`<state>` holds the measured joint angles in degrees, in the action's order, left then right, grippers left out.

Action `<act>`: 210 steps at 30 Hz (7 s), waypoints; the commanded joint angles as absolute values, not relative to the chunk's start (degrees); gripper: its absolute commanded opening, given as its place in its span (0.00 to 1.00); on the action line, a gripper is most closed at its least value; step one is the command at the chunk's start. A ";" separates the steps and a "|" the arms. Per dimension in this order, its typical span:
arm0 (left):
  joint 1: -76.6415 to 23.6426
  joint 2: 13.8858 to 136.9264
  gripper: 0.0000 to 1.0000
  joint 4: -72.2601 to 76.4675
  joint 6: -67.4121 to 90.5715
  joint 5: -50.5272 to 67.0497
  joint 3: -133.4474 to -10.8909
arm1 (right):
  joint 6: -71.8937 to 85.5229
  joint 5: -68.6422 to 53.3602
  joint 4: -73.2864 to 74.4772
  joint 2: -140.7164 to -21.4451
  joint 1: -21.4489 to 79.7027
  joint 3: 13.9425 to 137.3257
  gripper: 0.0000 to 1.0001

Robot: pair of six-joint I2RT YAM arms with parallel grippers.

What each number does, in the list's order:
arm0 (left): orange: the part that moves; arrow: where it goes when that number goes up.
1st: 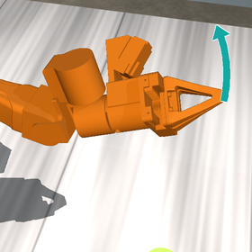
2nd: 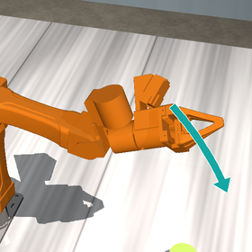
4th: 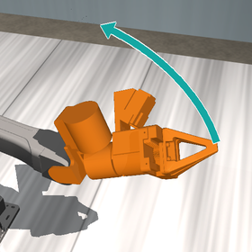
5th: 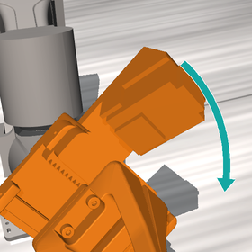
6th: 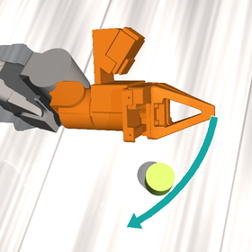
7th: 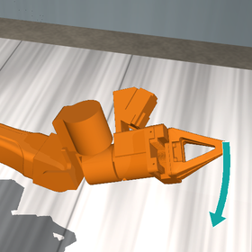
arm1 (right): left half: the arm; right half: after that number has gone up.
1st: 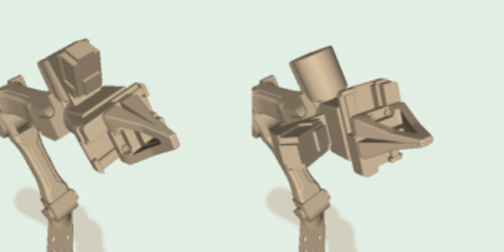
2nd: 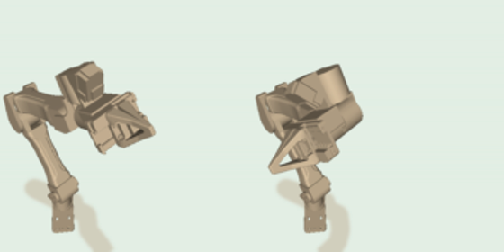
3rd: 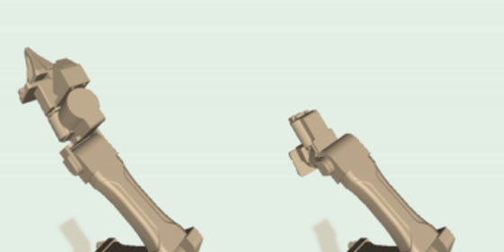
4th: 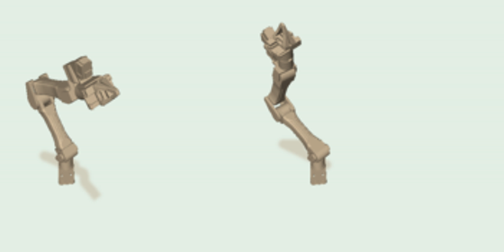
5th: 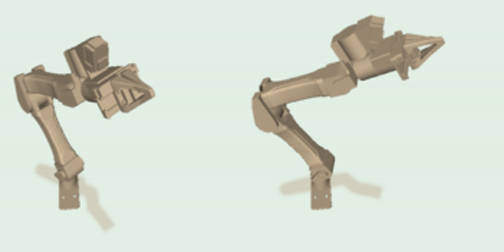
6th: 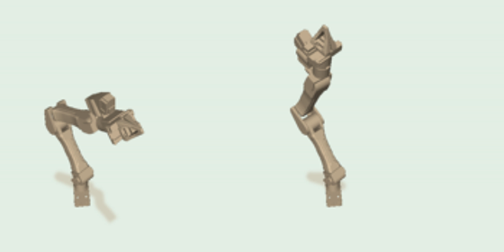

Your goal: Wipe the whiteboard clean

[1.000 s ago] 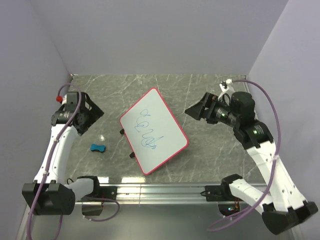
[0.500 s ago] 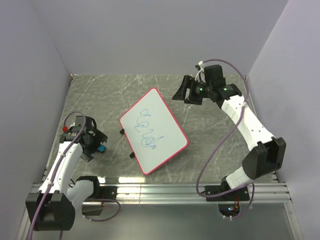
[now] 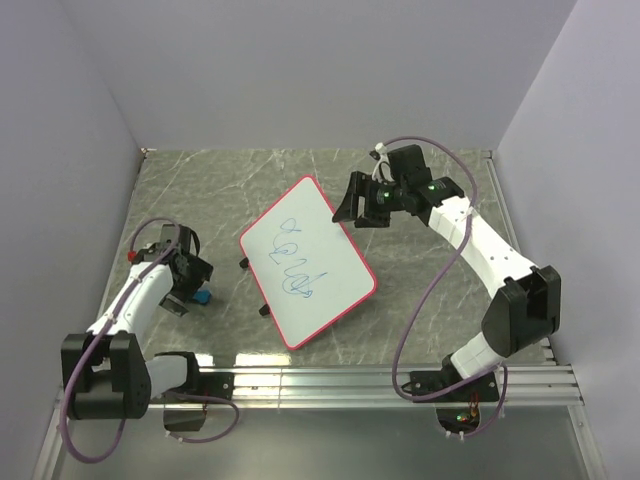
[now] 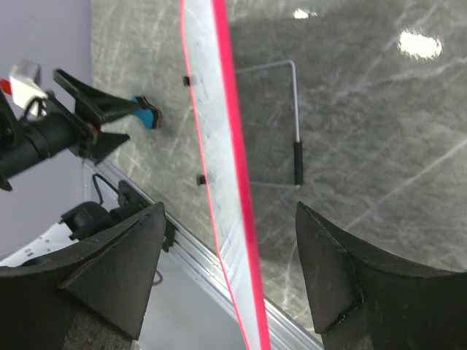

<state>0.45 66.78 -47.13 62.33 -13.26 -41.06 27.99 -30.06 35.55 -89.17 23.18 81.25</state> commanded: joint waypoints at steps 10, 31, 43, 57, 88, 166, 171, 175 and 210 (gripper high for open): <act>1.49 75.14 0.74 -36.39 63.98 -15.47 -40.87 | 22.94 -27.86 39.11 -87.27 23.38 83.58 0.77; 1.49 79.19 0.00 -31.55 61.53 -13.27 -41.12 | 23.11 -31.29 38.41 -92.37 23.38 86.22 0.77; -6.31 73.04 0.00 -32.61 47.73 -4.41 -55.01 | 26.45 -33.22 32.26 -95.27 25.84 82.97 0.70; -33.46 81.11 0.00 -29.09 43.24 6.77 -69.94 | 26.72 -33.31 30.50 -96.77 27.07 80.33 0.15; -47.91 83.84 0.00 -23.29 42.27 1.68 -50.98 | 23.82 -31.73 36.74 -98.88 27.07 83.23 0.00; -33.20 75.32 0.00 -8.43 38.25 10.11 -36.81 | 27.60 -31.38 35.51 -95.10 28.30 80.24 0.00; -44.90 72.34 0.00 -9.24 35.68 13.25 -40.34 | 27.42 -31.03 35.60 -95.10 28.39 80.16 0.00; -47.11 67.16 0.00 -8.26 40.32 11.72 -35.35 | 27.95 -31.29 34.89 -95.19 28.30 79.98 0.00; -34.03 71.70 0.00 -10.98 39.03 13.10 -44.73 | 28.83 -32.43 32.78 -96.50 28.39 79.01 0.00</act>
<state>-37.19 67.02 -9.93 40.73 14.09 -40.56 29.85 -33.69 30.92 -96.23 26.65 80.66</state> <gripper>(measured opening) 0.081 0.137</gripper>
